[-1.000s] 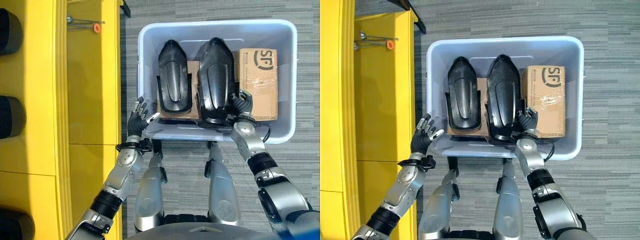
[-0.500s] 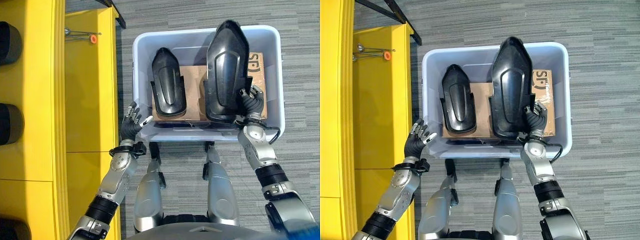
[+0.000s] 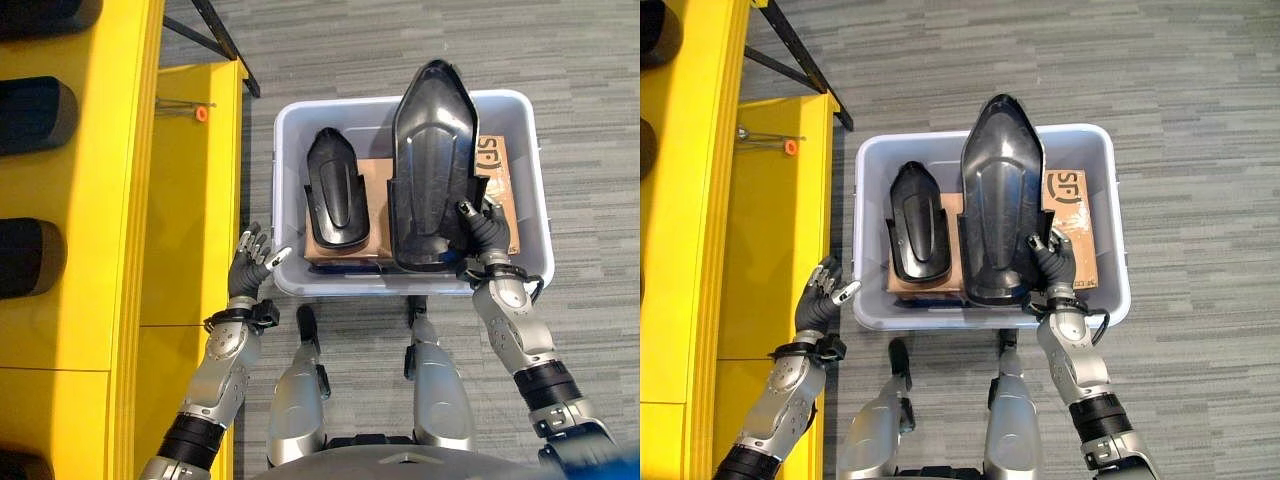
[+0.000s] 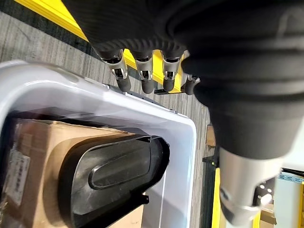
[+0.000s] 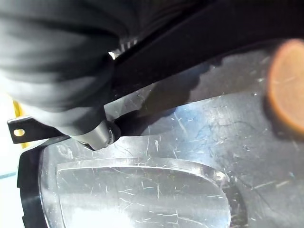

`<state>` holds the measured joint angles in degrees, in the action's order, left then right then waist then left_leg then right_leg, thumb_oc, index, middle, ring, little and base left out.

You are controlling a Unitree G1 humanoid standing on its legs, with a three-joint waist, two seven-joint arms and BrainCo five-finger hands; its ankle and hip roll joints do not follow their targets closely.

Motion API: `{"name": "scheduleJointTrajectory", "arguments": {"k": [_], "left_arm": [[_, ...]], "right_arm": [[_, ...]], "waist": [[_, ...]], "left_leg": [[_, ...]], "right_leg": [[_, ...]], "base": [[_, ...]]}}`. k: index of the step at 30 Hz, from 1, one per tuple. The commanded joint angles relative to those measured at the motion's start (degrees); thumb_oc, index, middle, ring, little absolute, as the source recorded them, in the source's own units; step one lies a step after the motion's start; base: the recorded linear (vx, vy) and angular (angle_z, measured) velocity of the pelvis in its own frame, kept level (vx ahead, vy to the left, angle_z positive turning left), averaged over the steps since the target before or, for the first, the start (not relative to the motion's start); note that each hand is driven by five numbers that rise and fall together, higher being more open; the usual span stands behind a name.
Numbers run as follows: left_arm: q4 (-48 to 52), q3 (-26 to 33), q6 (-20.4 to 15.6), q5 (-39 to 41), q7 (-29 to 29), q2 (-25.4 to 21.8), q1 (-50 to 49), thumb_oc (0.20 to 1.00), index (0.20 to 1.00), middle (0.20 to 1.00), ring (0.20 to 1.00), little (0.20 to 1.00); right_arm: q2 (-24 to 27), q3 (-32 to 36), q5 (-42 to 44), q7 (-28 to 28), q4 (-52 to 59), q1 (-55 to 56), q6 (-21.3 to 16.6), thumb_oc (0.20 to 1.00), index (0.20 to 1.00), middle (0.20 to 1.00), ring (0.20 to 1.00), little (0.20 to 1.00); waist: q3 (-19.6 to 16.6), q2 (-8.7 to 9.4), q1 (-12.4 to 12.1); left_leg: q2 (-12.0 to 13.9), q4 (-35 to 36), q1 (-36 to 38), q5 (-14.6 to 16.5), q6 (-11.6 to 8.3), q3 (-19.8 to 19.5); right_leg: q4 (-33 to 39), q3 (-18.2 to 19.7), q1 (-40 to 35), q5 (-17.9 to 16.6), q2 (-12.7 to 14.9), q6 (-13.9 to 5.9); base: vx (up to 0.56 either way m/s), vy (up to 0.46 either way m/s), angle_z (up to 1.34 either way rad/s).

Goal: Move parts from the plastic box to the shelf.

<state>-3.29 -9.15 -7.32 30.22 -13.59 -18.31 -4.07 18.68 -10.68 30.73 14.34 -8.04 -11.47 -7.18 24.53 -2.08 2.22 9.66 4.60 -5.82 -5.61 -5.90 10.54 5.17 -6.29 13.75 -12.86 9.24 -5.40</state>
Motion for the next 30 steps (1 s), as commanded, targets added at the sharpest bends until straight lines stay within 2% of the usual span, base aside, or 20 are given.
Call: {"name": "scheduleJointTrajectory", "arguments": {"k": [1, 5, 12, 14, 15, 16, 17, 18, 19, 20, 22, 23, 24, 26, 27, 29, 30], "left_arm": [[1.7, 2.4, -1.6, -1.4, 1.5, -1.8, -2.1, 1.000, 1.000, 1.000, 1.000, 1.000], [0.9, 3.3, -1.3, -0.8, 1.8, -1.0, -2.8, 1.000, 1.000, 1.000, 1.000, 1.000], [0.9, 4.6, -0.9, -1.2, 1.9, -0.6, -4.2, 1.000, 1.000, 1.000, 1.000, 1.000], [0.8, 4.9, -0.8, -1.5, 1.9, -0.2, -4.7, 1.000, 1.000, 1.000, 1.000, 1.000], [0.6, 5.0, -0.8, -1.5, 2.0, -0.1, -5.0, 1.000, 1.000, 1.000, 1.000, 1.000], [-0.3, 4.7, -0.7, -0.3, 2.4, 0.2, -4.8, 1.000, 1.000, 1.000, 1.000, 1.000], [-0.8, 4.1, -0.4, -0.5, 2.7, 0.1, -4.3, 1.000, 1.000, 1.000, 1.000, 1.000], [-1.6, 3.2, 0.2, -2.3, 3.7, -0.4, -3.7, 1.000, 1.000, 1.000, 1.000, 1.000], [-1.6, 3.2, 0.2, -2.3, 3.7, -0.4, -3.7, 1.000, 1.000, 1.000, 1.000, 1.000], [-1.9, 3.1, 0.1, -2.0, 4.0, -0.3, -3.5, 1.000, 1.000, 1.000, 1.000, 1.000], [-1.3, 3.0, -0.1, -1.9, 4.6, -0.1, -3.8, 1.000, 1.000, 1.000, 1.000, 1.000], [-1.3, 3.0, 0.0, -1.9, 4.6, -0.1, -3.8, 1.000, 1.000, 1.000, 1.000, 1.000], [-1.1, 2.9, 0.3, -1.6, 5.2, 0.3, -4.0, 1.000, 1.000, 1.000, 1.000, 1.000], [-0.8, 2.8, 0.4, -1.4, 5.7, 0.6, -4.0, 1.000, 1.000, 1.000, 1.000, 1.000], [-0.9, 2.8, 0.7, -1.3, 5.9, 0.7, -3.9, 1.000, 1.000, 1.000, 1.000, 1.000], [-0.9, 2.8, 0.7, -1.3, 5.9, 0.7, -4.0, 1.000, 1.000, 1.000, 1.000, 1.000], [-0.5, 2.5, 1.0, -1.9, 6.3, 1.0, -4.4, 1.000, 1.000, 1.000, 1.000, 1.000]], "right_arm": [[0.7, 0.4, -1.4, -2.9, 5.4, 0.7, -2.4, 0.200, 0.200, 0.200, 0.200, 0.200], [0.6, -0.7, -1.6, -4.3, 3.9, 1.6, -1.1, 0.200, 0.200, 0.200, 0.200, 0.200], [1.4, -1.3, -2.1, -5.3, 3.3, 1.4, -0.4, 0.200, 0.200, 0.200, 0.200, 0.200], [1.8, -1.6, -2.5, -5.4, 3.0, 1.1, -0.4, 0.200, 0.200, 0.200, 0.200, 0.200], [2.1, -1.6, -2.6, -5.5, 2.8, 0.8, -0.4, 0.200, 0.200, 0.200, 0.200, 0.200], [2.8, -1.4, -2.9, -5.6, 2.5, 0.6, -0.5, 0.200, 0.200, 0.200, 0.200, 0.200], [3.1, -0.8, -3.0, -5.4, 2.5, 1.0, -0.6, 0.200, 0.200, 0.200, 0.200, 0.200], [4.2, 1.0, -4.0, -5.3, 2.4, 2.4, -0.7, 0.200, 0.200, 0.200, 0.200, 0.200], [4.2, 1.0, -4.0, -5.3, 2.4, 2.4, -0.6, 0.200, 0.200, 0.200, 0.200, 0.200], [4.6, 1.3, -4.8, -5.0, 2.6, 2.7, -0.6, 0.200, 0.200, 0.200, 0.200, 0.200], [4.4, 2.1, -5.5, -4.9, 2.9, 4.2, -0.8, 0.200, 0.200, 0.200, 0.200, 0.200], [4.4, 2.1, -5.5, -4.9, 2.9, 4.2, -0.8, 0.200, 0.200, 0.200, 0.200, 0.200], [4.1, 2.7, -5.5, -4.9, 2.6, 5.2, -0.9, 0.200, 0.200, 0.200, 0.200, 0.200], [3.6, 3.4, -5.1, -4.7, 2.8, 6.3, -1.2, 0.200, 0.200, 0.200, 0.200, 0.200], [2.8, 4.1, -4.7, -4.6, 2.9, 7.3, -0.9, 0.200, 0.200, 0.200, 0.200, 0.200], [2.8, 4.1, -4.7, -4.6, 2.9, 7.4, -0.9, 0.200, 0.200, 0.200, 0.200, 0.200], [2.3, 5.1, -4.4, -4.4, 3.7, 8.6, -0.5, 0.200, 0.200, 0.200, 0.200, 0.200]], "waist": [[-4.4, 0.41, -0.8], [-5.3, -0.24, -1.1], [-5.5, 0.01, -2.1], [-5.4, 0.03, -2.8], [-5.4, 0.06, -3.2], [-5.5, 0.16, -4.1], [-5.8, 0.22, -4.1], [-6.4, 0.76, -3.7], [-6.4, 0.75, -3.7], [-6.3, 0.94, -3.8], [-7.0, 1.46, -4.0], [-7.0, 1.45, -4.0], [-8.2, 1.59, -3.2], [-9.3, 1.55, -2.0], [-10.4, 1.14, -1.2], [-10.5, 1.08, -1.1], [-11.2, 0.32, -0.3]], "left_leg": [[2.9, -4.8, 0.8, 3.2, -0.25, -2.3], [4.6, -5.1, 3.0, 2.6, -0.28, -3.7], [7.1, -5.9, 4.0, 1.0, -0.64, -5.7], [8.0, -5.7, 3.7, -1.5, -1.05, -6.9], [8.5, -5.1, 3.4, -3.7, -1.36, -7.7], [8.5, -3.6, 1.9, -7.5, -2.04, -8.6], [8.2, -2.1, 1.0, -9.2, -2.04, -7.4], [6.4, -0.5, -0.8, -9.8, -2.40, -4.2], [6.4, -0.5, -0.8, -9.8, -2.40, -4.3], [5.5, -1.2, -0.9, -8.5, -2.17, -4.2], [2.6, -6.2, 0.3, -1.9, -0.60, -5.2], [2.6, -6.2, 0.2, -1.9, -0.60, -5.2], [2.4, -9.0, 2.8, 1.9, -0.08, -2.4], [2.2, -13.2, 6.0, 5.2, 0.23, 0.6], [1.9, -12.1, 9.2, 7.4, -0.09, 2.6], [1.9, -11.9, 9.3, 7.4, -0.07, 2.5], [1.1, -7.8, 9.2, 8.4, 0.42, 4.1]], "right_leg": [[-14.1, -1.5, -0.9, 14.9, 0.9, -1.33], [-21.4, -2.7, -1.0, 19.2, -0.2, 0.02], [-28.2, -5.0, -1.0, 23.8, -1.7, 2.01], [-28.7, -6.3, -1.2, 24.7, -2.6, 2.94], [-28.7, -7.1, -1.2, 25.2, -3.1, 3.42], [-27.9, -9.1, -1.5, 25.7, -3.1, 3.94], [-26.3, -11.2, -2.4, 25.7, -2.4, 4.21], [-23.4, -14.4, -5.0, 26.4, -1.2, 4.20], [-23.4, -14.4, -5.0, 26.4, -1.2, 4.20], [-22.3, -15.2, -5.5, 25.8, -1.1, 4.16], [-17.5, -17.7, -7.3, 22.9, -1.0, 4.00], [-17.5, -17.8, -7.3, 22.9, -1.0, 4.00], [-15.1, -21.0, -8.2, 22.3, -0.8, 4.41], [-13.7, -24.2, -8.7, 21.4, -0.5, 4.68], [-13.3, -27.1, -8.4, 20.9, 0.3, 4.20], [-13.3, -27.2, -8.6, 20.8, 0.3, 4.11], [-12.9, -28.9, -9.1, 19.3, 1.3, 2.85]], "base": [[0.01, -0.075, 0.04], [0.00, -0.127, 0.08], [-0.02, -0.150, 0.21], [-0.05, -0.177, 0.17], [-0.11, -0.265, 0.20], [-0.11, -0.261, 0.28], [-0.06, -0.352, 1.09], [0.01, -0.226, 1.50], [-0.01, -0.208, 1.96], [-0.11, -0.125, 1.49], [-0.13, -0.144, 0.76], [-0.09, -0.105, 0.73], [-0.06, -0.077, 1.09], [-0.08, -0.029, 1.62], [-0.06, 0.046, 1.38], [-0.01, 0.086, 0.86], [0.01, 0.171, 0.76]]}}
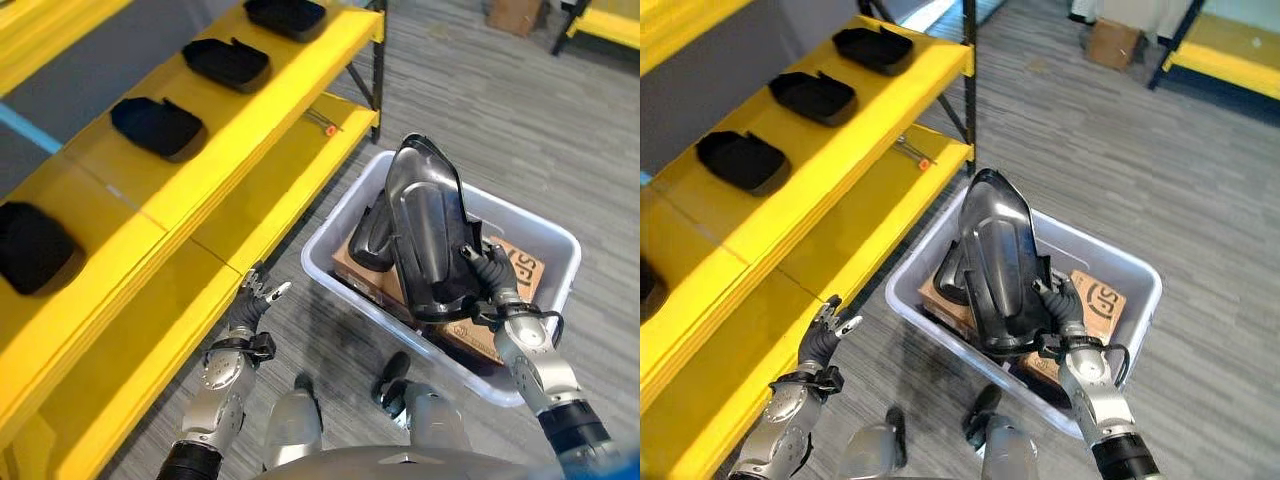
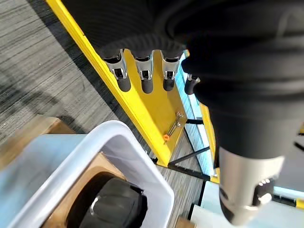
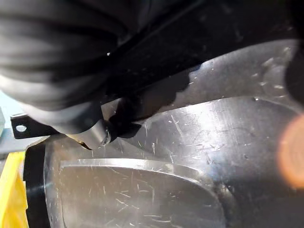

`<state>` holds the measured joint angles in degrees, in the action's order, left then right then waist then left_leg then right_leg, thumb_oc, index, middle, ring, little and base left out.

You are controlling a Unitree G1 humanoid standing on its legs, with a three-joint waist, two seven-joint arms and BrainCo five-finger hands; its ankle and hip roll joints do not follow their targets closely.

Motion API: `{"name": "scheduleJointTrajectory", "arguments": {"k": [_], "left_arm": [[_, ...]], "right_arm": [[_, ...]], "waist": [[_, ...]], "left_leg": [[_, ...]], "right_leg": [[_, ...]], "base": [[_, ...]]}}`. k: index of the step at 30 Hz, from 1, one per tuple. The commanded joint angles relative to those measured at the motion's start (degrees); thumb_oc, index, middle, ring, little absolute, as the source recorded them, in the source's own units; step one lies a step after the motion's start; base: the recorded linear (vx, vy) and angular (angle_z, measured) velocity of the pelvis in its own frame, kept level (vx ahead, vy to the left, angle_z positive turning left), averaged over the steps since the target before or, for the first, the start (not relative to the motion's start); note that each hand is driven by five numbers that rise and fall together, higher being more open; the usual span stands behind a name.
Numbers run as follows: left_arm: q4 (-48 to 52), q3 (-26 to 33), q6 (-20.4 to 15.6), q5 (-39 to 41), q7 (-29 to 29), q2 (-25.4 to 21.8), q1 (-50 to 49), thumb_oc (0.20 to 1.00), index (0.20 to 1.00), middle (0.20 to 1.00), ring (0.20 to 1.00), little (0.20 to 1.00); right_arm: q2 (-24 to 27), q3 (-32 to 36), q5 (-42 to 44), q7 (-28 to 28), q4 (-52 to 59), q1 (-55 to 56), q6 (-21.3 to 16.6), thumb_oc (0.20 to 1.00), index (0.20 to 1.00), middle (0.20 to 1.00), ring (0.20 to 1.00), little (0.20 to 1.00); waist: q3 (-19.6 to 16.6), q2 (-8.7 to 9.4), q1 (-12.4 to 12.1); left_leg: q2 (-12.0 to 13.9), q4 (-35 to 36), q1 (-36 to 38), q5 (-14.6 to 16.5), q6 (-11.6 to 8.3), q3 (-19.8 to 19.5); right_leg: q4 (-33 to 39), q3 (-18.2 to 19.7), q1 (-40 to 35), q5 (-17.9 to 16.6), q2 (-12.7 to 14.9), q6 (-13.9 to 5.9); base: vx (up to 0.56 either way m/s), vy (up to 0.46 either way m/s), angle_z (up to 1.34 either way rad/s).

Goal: Move parts from the plastic box to the shelf.

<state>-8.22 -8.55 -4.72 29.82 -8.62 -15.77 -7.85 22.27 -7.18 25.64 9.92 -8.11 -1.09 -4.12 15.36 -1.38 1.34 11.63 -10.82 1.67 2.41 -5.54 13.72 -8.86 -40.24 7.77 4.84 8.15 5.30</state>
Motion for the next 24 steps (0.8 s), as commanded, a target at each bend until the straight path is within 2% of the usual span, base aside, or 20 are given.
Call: {"name": "scheduleJointTrajectory", "arguments": {"k": [1, 8, 15, 16, 20, 22, 24], "left_arm": [[4.5, 2.0, -1.5, -1.8, 1.3, -1.7, -0.8, 1.000, 1.000, 1.000, 1.000, 1.000], [5.9, 4.2, -1.1, -3.2, 1.2, -2.6, -2.8, 1.000, 1.000, 1.000, 1.000, 1.000], [6.5, 5.8, -1.1, -3.7, 0.8, -2.8, -3.6, 1.000, 1.000, 1.000, 1.000, 1.000], [6.8, 5.9, -1.3, -3.8, 0.8, -2.8, -3.8, 1.000, 1.000, 1.000, 1.000, 1.000], [7.3, 6.5, -1.3, -3.8, 0.8, -3.2, -4.5, 1.000, 1.000, 1.000, 1.000, 1.000], [7.4, 6.6, -1.3, -3.8, 0.7, -3.2, -4.6, 1.000, 1.000, 1.000, 1.000, 1.000], [7.4, 6.2, -1.3, -3.8, 0.8, -3.8, -4.4, 1.000, 1.000, 1.000, 1.000, 1.000]], "right_arm": [[-1.7, 2.0, 0.8, 0.1, 3.7, -1.4, -3.5, 0.200, 0.200, 0.200, 0.200, 0.200], [-3.1, 2.2, -0.3, -0.4, 3.6, -0.5, -2.3, 0.200, 0.200, 0.200, 0.200, 0.200], [-4.3, 0.9, -0.7, -0.8, 2.9, -2.1, -1.5, 0.200, 0.200, 0.200, 0.200, 0.200], [-4.8, 0.8, -0.7, -0.7, 2.5, -2.5, -1.4, 0.200, 0.200, 0.200, 0.200, 0.200], [-5.6, 0.8, -0.4, -0.4, 2.4, -2.9, -1.3, 0.200, 0.200, 0.200, 0.200, 0.200], [-6.3, 0.8, -0.5, -0.2, 1.9, -2.8, -1.3, 0.200, 0.200, 0.200, 0.200, 0.200], [-6.8, 1.0, -0.4, -0.2, 2.1, -2.1, -1.4, 0.200, 0.200, 0.200, 0.200, 0.200]], "waist": [[-2.4, -0.39, 0.6], [-2.7, 0.53, -1.4], [-1.6, 2.00, -3.4], [-1.3, 2.37, -4.1], [-0.8, 2.58, -5.1], [-0.8, 2.09, -5.2], [-1.2, 1.39, -4.6]], "left_leg": [[-0.7, 8.5, 1.4, 0.0, 0.01, 1.5], [-4.4, 11.4, 1.3, 1.7, 2.59, 1.5], [-8.0, 10.2, -0.1, 3.9, 4.95, -0.1], [-9.2, 9.5, -0.9, 4.5, 5.54, -1.0], [-11.7, 7.7, -2.2, 5.7, 6.83, -2.7], [-12.8, 7.8, -2.1, 5.7, 7.53, -3.5], [-13.6, 8.7, -1.5, 5.7, 8.35, -4.8]], "right_leg": [[1.1, 5.0, -3.3, 0.9, 2.9, -8.03], [2.0, 3.6, -4.9, -4.0, 6.6, -11.03], [2.9, 3.1, -5.8, -7.7, 9.7, -13.82], [3.4, 2.7, -6.2, -9.1, 10.9, -14.74], [4.1, 2.6, -7.1, -11.7, 13.2, -16.47], [2.8, 3.7, -7.1, -11.8, 14.2, -16.80], [-1.5, 8.4, -5.7, -10.6, 14.8, -16.37]], "base": [[0.04, 0.244, 0.87], [0.02, 0.202, 0.19], [-0.01, 0.185, 0.10], [0.00, 0.199, 0.19], [0.00, 0.247, 0.34], [0.02, 0.245, 0.39], [0.08, 0.235, 0.41]]}}
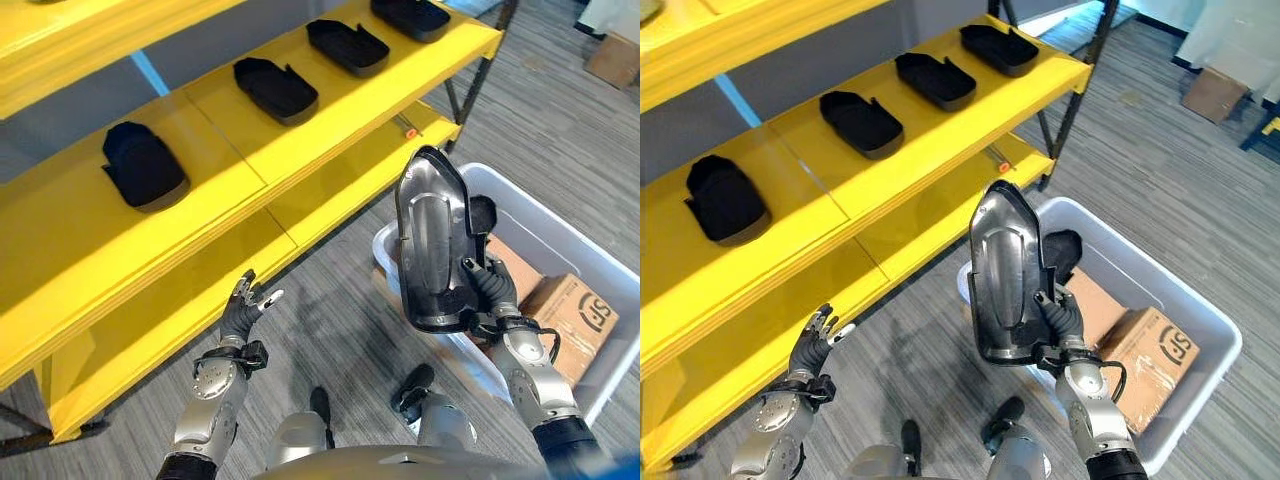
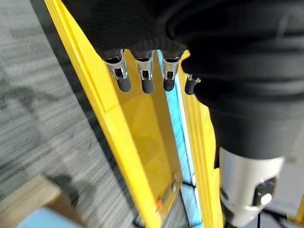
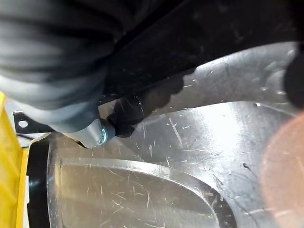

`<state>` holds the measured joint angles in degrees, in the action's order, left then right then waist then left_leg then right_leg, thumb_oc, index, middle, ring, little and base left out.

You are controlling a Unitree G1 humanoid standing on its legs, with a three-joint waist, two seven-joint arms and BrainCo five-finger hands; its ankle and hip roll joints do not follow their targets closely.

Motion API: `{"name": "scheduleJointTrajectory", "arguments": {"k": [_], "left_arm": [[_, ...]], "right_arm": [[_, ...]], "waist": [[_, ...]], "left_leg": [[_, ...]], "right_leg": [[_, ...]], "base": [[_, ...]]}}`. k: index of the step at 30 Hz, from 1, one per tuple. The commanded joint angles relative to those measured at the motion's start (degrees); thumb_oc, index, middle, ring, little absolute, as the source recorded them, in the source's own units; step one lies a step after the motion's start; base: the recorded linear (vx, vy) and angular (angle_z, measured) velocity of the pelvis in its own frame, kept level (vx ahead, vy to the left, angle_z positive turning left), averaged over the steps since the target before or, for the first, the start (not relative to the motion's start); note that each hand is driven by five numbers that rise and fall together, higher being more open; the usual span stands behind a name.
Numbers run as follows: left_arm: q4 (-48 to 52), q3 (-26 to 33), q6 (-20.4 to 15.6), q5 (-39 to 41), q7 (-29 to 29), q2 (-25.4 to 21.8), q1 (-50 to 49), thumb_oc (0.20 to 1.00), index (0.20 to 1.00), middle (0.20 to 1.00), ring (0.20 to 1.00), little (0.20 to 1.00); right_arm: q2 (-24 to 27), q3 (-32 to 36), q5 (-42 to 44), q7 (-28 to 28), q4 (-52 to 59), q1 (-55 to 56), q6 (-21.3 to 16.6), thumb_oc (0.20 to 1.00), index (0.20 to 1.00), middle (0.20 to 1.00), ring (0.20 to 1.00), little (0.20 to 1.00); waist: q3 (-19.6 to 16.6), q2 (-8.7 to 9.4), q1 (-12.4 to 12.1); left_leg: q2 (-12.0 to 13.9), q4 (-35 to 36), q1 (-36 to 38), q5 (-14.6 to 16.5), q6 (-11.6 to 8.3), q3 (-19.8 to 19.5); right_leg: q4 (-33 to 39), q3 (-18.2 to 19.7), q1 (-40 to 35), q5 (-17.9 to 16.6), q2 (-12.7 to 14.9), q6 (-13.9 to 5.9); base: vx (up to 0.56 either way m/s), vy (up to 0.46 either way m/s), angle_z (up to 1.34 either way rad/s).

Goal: Move parts from the plastic box to the shelf.

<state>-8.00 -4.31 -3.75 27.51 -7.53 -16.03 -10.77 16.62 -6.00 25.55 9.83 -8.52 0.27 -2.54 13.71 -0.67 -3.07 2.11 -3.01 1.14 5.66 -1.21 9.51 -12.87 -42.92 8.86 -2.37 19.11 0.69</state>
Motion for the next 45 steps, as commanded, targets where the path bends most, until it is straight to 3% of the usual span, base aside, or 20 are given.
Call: {"name": "scheduleJointTrajectory", "arguments": {"k": [1, 2, 3, 4, 5, 8, 12, 16, 17, 20, 23, 27, 29, 31, 35, 36, 39, 41, 43, 45], "left_arm": [[7.3, 1.7, -2.5, -1.8, 0.0, -4.0, -1.4, 1.000, 1.000, 1.000, 1.000, 1.000], [7.2, 1.3, -2.7, -2.1, 0.2, -4.4, -0.8, 1.000, 1.000, 1.000, 1.000, 1.000], [7.2, 1.3, -2.7, -2.1, 0.2, -4.4, -0.8, 1.000, 1.000, 1.000, 1.000, 1.000], [7.1, 0.7, -2.7, -2.0, 0.7, -4.5, -0.5, 1.000, 1.000, 1.000, 1.000, 1.000], [7.1, 0.5, -2.5, -2.4, 1.2, -4.6, -0.6, 1.000, 1.000, 1.000, 1.000, 1.000], [7.1, 0.3, -2.2, -3.1, 2.1, -4.6, -0.7, 1.000, 1.000, 1.000, 1.000, 1.000], [6.5, -0.4, -2.3, -2.8, 1.8, -4.1, 0.1, 1.000, 1.000, 1.000, 1.000, 1.000], [7.1, -0.7, -2.6, -3.2, 1.8, -2.9, -1.1, 1.000, 1.000, 1.000, 1.000, 1.000], [7.9, -0.3, -2.6, -2.7, 1.7, -2.9, -1.5, 1.000, 1.000, 1.000, 1.000, 1.000], [8.2, -0.6, -2.7, -1.9, 1.7, -2.7, -1.6, 1.000, 1.000, 1.000, 1.000, 1.000], [8.3, -0.9, -2.5, -1.2, 1.7, -2.3, -1.2, 1.000, 1.000, 1.000, 1.000, 1.000], [8.0, -1.5, -2.5, -0.9, 1.9, -2.0, -0.9, 1.000, 1.000, 1.000, 1.000, 1.000], [8.2, -1.0, -2.2, -0.6, 1.8, -2.1, -1.2, 1.000, 1.000, 1.000, 1.000, 1.000], [8.5, -0.6, -1.8, -0.5, 1.6, -2.3, -1.7, 1.000, 1.000, 1.000, 1.000, 1.000], [8.6, -0.7, -1.7, 0.3, -0.3, -2.3, -1.3, 1.000, 1.000, 1.000, 1.000, 1.000], [8.3, -0.8, -1.7, 0.4, -0.3, -2.4, -0.9, 1.000, 1.000, 1.000, 1.000, 1.000], [7.2, -0.8, -1.7, 0.2, 0.1, -2.4, -0.1, 1.000, 1.000, 1.000, 1.000, 1.000], [7.1, -0.8, -1.8, 0.2, 0.5, -2.3, -0.5, 1.000, 1.000, 1.000, 1.000, 1.000], [7.4, -0.6, -2.1, 0.1, 0.7, -2.5, -0.9, 1.000, 1.000, 1.000, 1.000, 1.000], [7.4, -0.4, -2.2, 0.0, 0.9, -3.4, -1.2, 1.000, 1.000, 1.000, 1.000, 1.000]], "right_arm": [[-1.2, -0.1, -0.1, -0.3, 2.5, -3.2, -3.0, 0.200, 0.200, 0.200, 0.200, 0.200], [-1.4, 0.0, 0.3, -0.5, 2.6, -3.1, -3.4, 0.200, 0.200, 0.200, 0.200, 0.200], [-1.4, 0.0, 0.3, -0.5, 2.6, -3.1, -3.4, 0.200, 0.200, 0.200, 0.200, 0.200], [-1.4, 0.1, 1.6, -1.3, 3.3, -1.9, -3.4, 0.200, 0.200, 0.200, 0.200, 0.200], [-1.4, 0.1, 2.1, -1.8, 3.6, -1.1, -3.6, 0.200, 0.200, 0.200, 0.200, 0.200], [-1.2, 0.5, 3.5, -2.8, 3.3, 0.3, -4.1, 0.200, 0.200, 0.200, 0.200, 0.200], [-1.0, 0.5, 5.0, -2.3, 3.0, 0.8, -4.4, 0.200, 0.200, 0.200, 0.200, 0.200], [-0.6, 0.2, 4.7, -3.0, 4.3, 2.0, -4.0, 0.200, 0.200, 0.200, 0.200, 0.200], [0.0, 0.2, 4.2, -3.1, 4.6, 1.8, -3.6, 0.200, 0.200, 0.200, 0.200, 0.200], [0.5, 0.6, 4.4, -2.7, 4.7, 1.8, -3.8, 0.200, 0.200, 0.200, 0.200, 0.200], [1.2, 1.5, 4.9, -2.6, 5.3, 2.0, -4.0, 0.200, 0.200, 0.200, 0.200, 0.200], [1.8, 2.3, 5.1, -2.5, 5.7, 3.0, -4.2, 0.200, 0.200, 0.200, 0.200, 0.200], [1.8, 2.7, 5.1, -2.1, 5.5, 3.2, -4.2, 0.200, 0.200, 0.200, 0.200, 0.200], [1.6, 3.0, 5.1, -1.6, 5.2, 3.6, -4.1, 0.200, 0.200, 0.200, 0.200, 0.200], [1.9, 3.0, 5.2, -0.2, 3.9, 3.4, -4.2, 0.200, 0.200, 0.200, 0.200, 0.200], [2.0, 3.2, 5.2, 0.0, 3.7, 3.4, -4.2, 0.200, 0.200, 0.200, 0.200, 0.200], [2.1, 4.0, 4.7, 0.2, 4.1, 3.9, -4.0, 0.200, 0.200, 0.200, 0.200, 0.200], [1.6, 3.2, 3.8, -0.4, 4.3, 4.2, -3.7, 0.200, 0.200, 0.200, 0.200, 0.200], [1.1, 3.1, 3.6, -0.9, 4.3, 4.4, -3.6, 0.200, 0.200, 0.200, 0.200, 0.200], [0.2, 3.1, 3.9, -1.1, 4.4, 4.8, -3.3, 0.200, 0.200, 0.200, 0.200, 0.200]], "waist": [[0.4, 0.36, 0.6], [0.4, 0.17, 1.8], [0.4, 0.18, 1.7], [0.4, -0.12, 3.8], [0.3, 0.08, 4.6], [-0.3, 1.74, 5.7], [-1.0, 3.01, 6.6], [-2.1, 3.27, 6.1], [-2.8, 3.12, 5.3], [-2.9, 3.15, 5.3], [-1.6, 3.16, 5.6], [0.8, 2.95, 5.4], [1.3, 3.60, 5.5], [0.7, 4.28, 5.5], [0.5, 3.07, 5.3], [0.6, 2.66, 5.3], [0.4, 0.87, 5.0], [-0.5, -0.29, 4.6], [-0.8, -0.36, 4.1], [-0.9, 0.68, 3.2]], "left_leg": [[-4.4, 1.5, -0.5, 2.1, 4.22, -1.6], [-4.8, 2.3, -0.7, 0.5, 4.68, -2.6], [-4.8, 2.3, -0.7, 0.5, 4.68, -2.5], [-5.1, 3.4, 0.0, -0.7, 4.83, -4.8], [-5.3, 3.9, 0.5, -1.2, 4.89, -6.1], [-6.7, 4.8, 0.9, -2.0, 4.91, -8.8], [-8.1, 4.9, 0.5, -2.7, 4.59, -12.2], [-8.3, 6.1, 1.5, -3.0, 4.39, -12.6], [-8.1, 5.0, 1.5, -2.2, 4.42, -11.8], [-8.5, 0.4, 1.1, -0.1, 3.97, -10.9], [-8.7, -9.3, -2.0, 2.1, 1.58, -9.1], [-7.5, -22.1, -6.7, -0.7, -2.09, -8.1], [-3.2, -21.6, -7.9, 0.1, -0.70, -6.7], [1.9, -16.4, -7.3, 0.5, 0.56, -6.7], [14.0, 1.7, -8.2, -14.8, -3.33, -9.9], [15.6, 4.9, -8.9, -16.7, -4.17, -9.2], [16.4, 8.0, -10.5, -18.3, -6.49, -7.1], [16.2, 8.0, -8.6, -17.3, -6.73, -8.9], [14.8, 8.0, -7.8, -16.9, -6.72, -8.8], [12.6, 5.2, -8.2, -15.0, -5.71, -8.5]], "right_leg": [[1.7, 15.0, -5.8, -3.4, 2.8, -11.37], [0.9, 21.5, -3.0, -2.9, 0.0, -9.63], [0.8, 21.6, -3.0, -2.9, 0.0, -9.63], [-0.7, 29.5, -0.6, 1.4, -7.4, -7.95], [-1.5, 31.6, 0.2, 3.5, -11.0, -7.00], [0.7, 34.0, 0.8, 5.3, -18.7, -5.42], [5.8, 42.7, 0.6, 4.2, -24.3, -4.08], [7.8, 42.1, -2.5, 4.2, -23.7, -3.80], [9.2, 40.1, -4.1, 4.2, -22.7, -3.91], [9.9, 39.8, -5.8, 4.7, -22.6, -3.33], [8.9, 38.3, -6.6, 5.9, -21.6, -2.56], [6.6, 36.2, -8.0, 7.8, -20.8, -1.31], [5.7, 35.3, -8.1, 8.5, -19.3, -1.66], [5.5, 34.7, -8.4, 9.3, -17.7, -2.05], [1.7, 34.6, -7.6, 12.6, -16.3, -2.50], [0.3, 34.7, -7.7, 13.8, -15.8, -2.69], [-1.3, 33.9, -9.0, 15.6, -14.8, -3.66], [-2.0, 35.0, -9.9, 16.3, -14.5, -4.37], [-1.7, 35.3, -10.9, 16.2, -13.1, -5.19], [0.2, 35.5, -13.3, 15.3, -10.4, -6.85]], "base": [[0.04, 0.186, 0.60], [0.00, 0.107, 0.85], [0.02, 0.126, 1.21], [0.09, 0.095, 0.74], [0.11, 0.100, 0.63], [0.08, -0.011, 0.77], [0.08, -0.030, 0.41], [0.09, -0.066, 0.27], [0.11, -0.068, 0.01], [0.09, -0.059, 0.02], [0.02, -0.038, 0.23], [-0.01, -0.026, 0.54], [0.01, 0.013, 0.43], [0.06, 0.053, 0.40], [0.11, 0.154, 0.43], [0.13, 0.228, 0.39], [0.18, 0.266, 0.22], [0.24, 0.332, 0.06], [0.23, 0.325, -0.26], [0.22, 0.284, 0.03]]}}
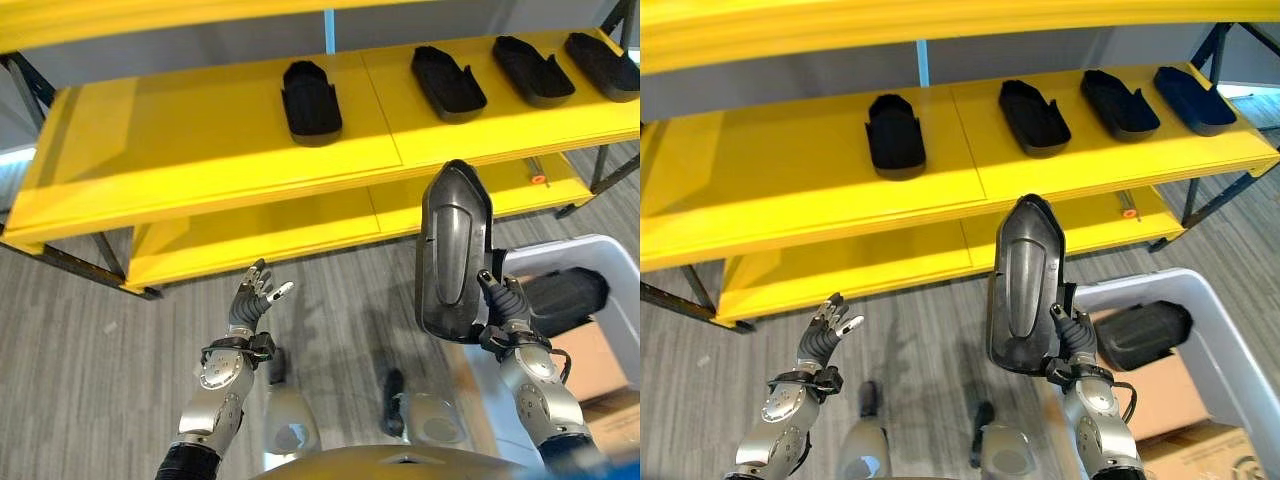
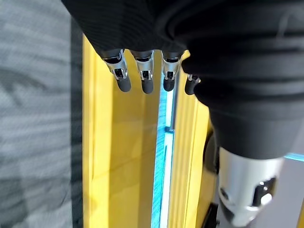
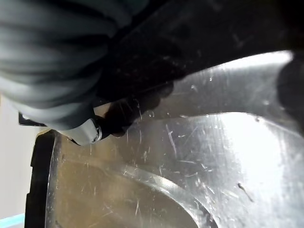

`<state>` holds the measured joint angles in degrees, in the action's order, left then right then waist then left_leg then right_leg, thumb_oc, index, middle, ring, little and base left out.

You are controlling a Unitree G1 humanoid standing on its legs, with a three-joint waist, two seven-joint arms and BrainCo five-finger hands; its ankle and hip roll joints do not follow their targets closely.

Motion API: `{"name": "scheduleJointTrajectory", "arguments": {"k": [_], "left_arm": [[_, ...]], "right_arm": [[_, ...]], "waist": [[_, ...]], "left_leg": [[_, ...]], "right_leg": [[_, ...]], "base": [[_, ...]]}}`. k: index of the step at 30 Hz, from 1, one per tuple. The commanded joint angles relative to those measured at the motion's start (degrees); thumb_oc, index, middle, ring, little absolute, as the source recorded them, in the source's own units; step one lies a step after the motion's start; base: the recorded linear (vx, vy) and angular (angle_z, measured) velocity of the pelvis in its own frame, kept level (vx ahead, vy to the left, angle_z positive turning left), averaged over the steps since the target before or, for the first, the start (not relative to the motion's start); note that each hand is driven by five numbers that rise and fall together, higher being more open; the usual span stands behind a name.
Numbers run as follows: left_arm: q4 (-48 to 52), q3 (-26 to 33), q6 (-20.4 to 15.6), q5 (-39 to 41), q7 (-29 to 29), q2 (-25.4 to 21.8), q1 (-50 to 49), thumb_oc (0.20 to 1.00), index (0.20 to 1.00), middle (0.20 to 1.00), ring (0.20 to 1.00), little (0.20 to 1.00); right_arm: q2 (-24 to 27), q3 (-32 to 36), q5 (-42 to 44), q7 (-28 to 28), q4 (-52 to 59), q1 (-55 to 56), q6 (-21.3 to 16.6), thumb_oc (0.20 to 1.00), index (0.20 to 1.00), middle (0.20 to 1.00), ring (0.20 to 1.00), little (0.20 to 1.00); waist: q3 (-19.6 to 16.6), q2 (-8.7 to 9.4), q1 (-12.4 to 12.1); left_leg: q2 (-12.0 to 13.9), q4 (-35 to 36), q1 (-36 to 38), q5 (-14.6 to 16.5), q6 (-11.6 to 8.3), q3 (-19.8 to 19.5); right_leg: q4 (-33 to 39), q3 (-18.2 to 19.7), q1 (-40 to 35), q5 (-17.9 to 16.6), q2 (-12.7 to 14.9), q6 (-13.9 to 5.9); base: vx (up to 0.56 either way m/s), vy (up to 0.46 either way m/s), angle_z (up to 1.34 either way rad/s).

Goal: Move parts from the plastic box to the shelf.

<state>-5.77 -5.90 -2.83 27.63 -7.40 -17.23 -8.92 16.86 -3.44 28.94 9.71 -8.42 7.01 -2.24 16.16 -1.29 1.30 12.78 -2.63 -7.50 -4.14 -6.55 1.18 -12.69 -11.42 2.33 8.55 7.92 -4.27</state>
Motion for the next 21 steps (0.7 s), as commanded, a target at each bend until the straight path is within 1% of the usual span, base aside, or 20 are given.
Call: {"name": "scheduleJointTrajectory", "arguments": {"k": [1, 3, 6, 8, 9, 10, 12, 13, 15, 16, 17, 18, 19, 20, 21], "left_arm": [[5.3, 1.4, -3.1, -0.2, 0.8, -2.6, -3.1, 1.000, 1.000, 1.000, 1.000, 1.000], [5.5, 1.4, -3.3, -0.2, 0.5, -3.8, -2.5, 1.000, 1.000, 1.000, 1.000, 1.000], [5.5, 1.6, -3.3, 0.2, -0.3, -4.6, -2.0, 1.000, 1.000, 1.000, 1.000, 1.000], [5.6, 1.7, -3.3, 0.1, -0.9, -5.0, -1.6, 1.000, 1.000, 1.000, 1.000, 1.000], [5.6, 1.8, -3.3, 0.2, -1.0, -5.2, -1.6, 1.000, 1.000, 1.000, 1.000, 1.000], [5.7, 1.9, -3.4, 0.2, -1.1, -5.5, -1.2, 1.000, 1.000, 1.000, 1.000, 1.000], [5.6, 2.0, -3.3, 0.3, -1.3, -5.7, -1.1, 1.000, 1.000, 1.000, 1.000, 1.000], [5.7, 2.1, -3.3, 0.2, -1.4, -5.8, -1.2, 1.000, 1.000, 1.000, 1.000, 1.000], [5.5, 2.0, -3.1, -0.4, -1.3, -6.1, -0.9, 1.000, 1.000, 1.000, 1.000, 1.000], [5.2, 1.8, -3.0, -0.6, -1.3, -6.3, -0.7, 1.000, 1.000, 1.000, 1.000, 1.000], [5.1, 1.9, -2.9, -0.9, -1.5, -6.7, -0.5, 1.000, 1.000, 1.000, 1.000, 1.000], [5.3, 1.9, -2.9, -1.0, -1.6, -6.9, -0.5, 1.000, 1.000, 1.000, 1.000, 1.000], [5.3, 2.1, -2.9, -1.2, -1.6, -7.2, -0.5, 1.000, 1.000, 1.000, 1.000, 1.000], [5.5, 2.4, -2.9, -1.5, -1.6, -7.1, -0.6, 1.000, 1.000, 1.000, 1.000, 1.000], [5.7, 2.7, -2.9, -1.6, -1.4, -7.1, -0.9, 1.000, 1.000, 1.000, 1.000, 1.000]], "right_arm": [[-0.5, 0.7, 0.5, -1.3, 4.3, -1.6, -3.4, 0.200, 0.200, 0.200, 0.200, 0.200], [-1.3, 0.4, 0.5, -1.5, 4.3, -1.6, -3.3, 0.200, 0.200, 0.200, 0.200, 0.200], [-1.9, 0.0, 0.6, -1.5, 4.6, -2.1, -3.1, 0.200, 0.200, 0.200, 0.200, 0.200], [-2.1, -0.4, 0.4, -1.6, 4.8, -2.6, -3.0, 0.200, 0.200, 0.200, 0.200, 0.200], [-2.1, -0.5, 0.4, -1.6, 4.8, -2.7, -3.0, 0.200, 0.200, 0.200, 0.200, 0.200], [-2.1, -0.7, 0.2, -1.4, 5.0, -3.2, -3.0, 0.200, 0.200, 0.200, 0.200, 0.200], [-2.0, -1.0, 0.1, -1.6, 5.2, -4.0, -2.9, 0.200, 0.200, 0.200, 0.200, 0.200], [-2.2, -1.1, 0.0, -1.6, 5.4, -4.0, -2.8, 0.200, 0.200, 0.200, 0.200, 0.200], [-2.5, -1.3, -0.2, -1.8, 5.3, -4.2, -2.8, 0.200, 0.200, 0.200, 0.200, 0.200], [-2.6, -1.5, -0.4, -1.9, 5.1, -4.5, -2.8, 0.200, 0.200, 0.200, 0.200, 0.200], [-2.8, -1.9, -0.4, -1.9, 5.0, -4.8, -2.8, 0.200, 0.200, 0.200, 0.200, 0.200], [-3.0, -2.5, -0.3, -2.0, 4.8, -5.3, -2.8, 0.200, 0.200, 0.200, 0.200, 0.200], [-3.1, -3.1, -0.1, -2.2, 4.4, -5.8, -2.9, 0.200, 0.200, 0.200, 0.200, 0.200], [-3.3, -3.7, 0.0, -2.4, 4.0, -5.8, -2.9, 0.200, 0.200, 0.200, 0.200, 0.200], [-3.4, -4.0, -0.1, -2.5, 3.7, -5.7, -2.7, 0.200, 0.200, 0.200, 0.200, 0.200]], "waist": [[-3.3, 1.73, -1.4], [-3.3, 2.77, -1.8], [-3.4, 3.48, -2.3], [-3.4, 4.03, -2.7], [-3.4, 4.26, -2.7], [-3.1, 4.48, -2.9], [-3.2, 4.68, -3.2], [-3.3, 4.75, -3.3], [-3.3, 4.87, -3.6], [-3.4, 4.69, -3.5], [-3.0, 4.23, -3.1], [-2.5, 3.57, -2.8], [-1.8, 2.54, -2.1], [-1.2, 2.20, -2.4], [-1.5, 1.91, -2.4]], "left_leg": [[1.2, 2.8, -0.4, -4.6, -0.29, 0.1], [-0.7, -3.1, -3.7, -2.0, 0.27, 0.3], [-2.7, -7.3, -6.4, 0.5, 0.86, 0.5], [-4.1, -10.3, -8.2, 2.5, 1.70, 0.6], [-4.3, -11.2, -8.8, 3.1, 1.81, 0.8], [-4.7, -13.6, -10.5, 3.5, 1.70, 0.8], [-5.8, -15.1, -11.2, 5.4, 2.66, 0.9], [-6.4, -15.4, -11.2, 6.0, 3.02, 1.0], [-7.9, -15.5, -10.4, 7.5, 4.51, 0.7], [-8.8, -14.2, -9.7, 7.5, 5.60, 0.7], [-9.6, -13.2, -8.2, 7.7, 6.83, 0.7], [-10.1, -11.5, -6.9, 7.5, 7.79, 1.2], [-10.2, -9.7, -5.4, 7.3, 8.25, 1.3], [-10.4, -7.6, -3.0, 7.5, 8.40, 2.4], [-10.5, -6.5, -1.4, 8.8, 8.16, 2.8]], "right_leg": [[0.8, 4.0, -7.6, 4.1, 1.5, -2.32], [2.9, 3.3, -8.5, 2.8, 3.7, -3.47], [5.1, 2.5, -9.2, 1.4, 5.6, -4.36], [5.7, 2.1, -9.6, 0.6, 6.9, -5.02], [5.7, 2.0, -9.4, 0.2, 7.1, -5.17], [5.8, 1.6, -9.4, -0.4, 7.5, -5.31], [6.3, 1.1, -9.7, -1.7, 8.5, -5.90], [6.2, 1.0, -9.7, -2.2, 8.9, -6.07], [3.3, 1.9, -8.6, -5.4, 10.0, -6.10], [-0.5, 3.1, -5.9, -8.8, 10.4, -5.35], [-5.2, 4.2, -3.2, -12.9, 11.2, -4.57], [-9.0, 4.6, -0.4, -15.6, 11.5, -3.80], [-11.6, 4.5, 2.0, -16.0, 10.9, -3.13], [-12.2, 1.8, 2.7, -15.1, 11.8, -3.14], [-11.3, 0.1, 3.3, -14.2, 12.4, -3.75]], "base": [[0.17, 0.227, 0.20], [0.11, 0.221, 0.18], [0.09, 0.194, 0.22], [0.11, 0.179, 0.08], [0.07, 0.136, 0.06], [0.06, 0.148, 0.09], [0.10, 0.178, 0.16], [0.13, 0.184, 0.13], [0.13, 0.203, 0.05], [0.10, 0.265, 0.07], [0.05, 0.311, 0.09], [0.02, 0.321, 0.07], [0.03, 0.284, 0.04], [0.13, 0.216, -0.04], [0.16, 0.138, -0.16]]}}
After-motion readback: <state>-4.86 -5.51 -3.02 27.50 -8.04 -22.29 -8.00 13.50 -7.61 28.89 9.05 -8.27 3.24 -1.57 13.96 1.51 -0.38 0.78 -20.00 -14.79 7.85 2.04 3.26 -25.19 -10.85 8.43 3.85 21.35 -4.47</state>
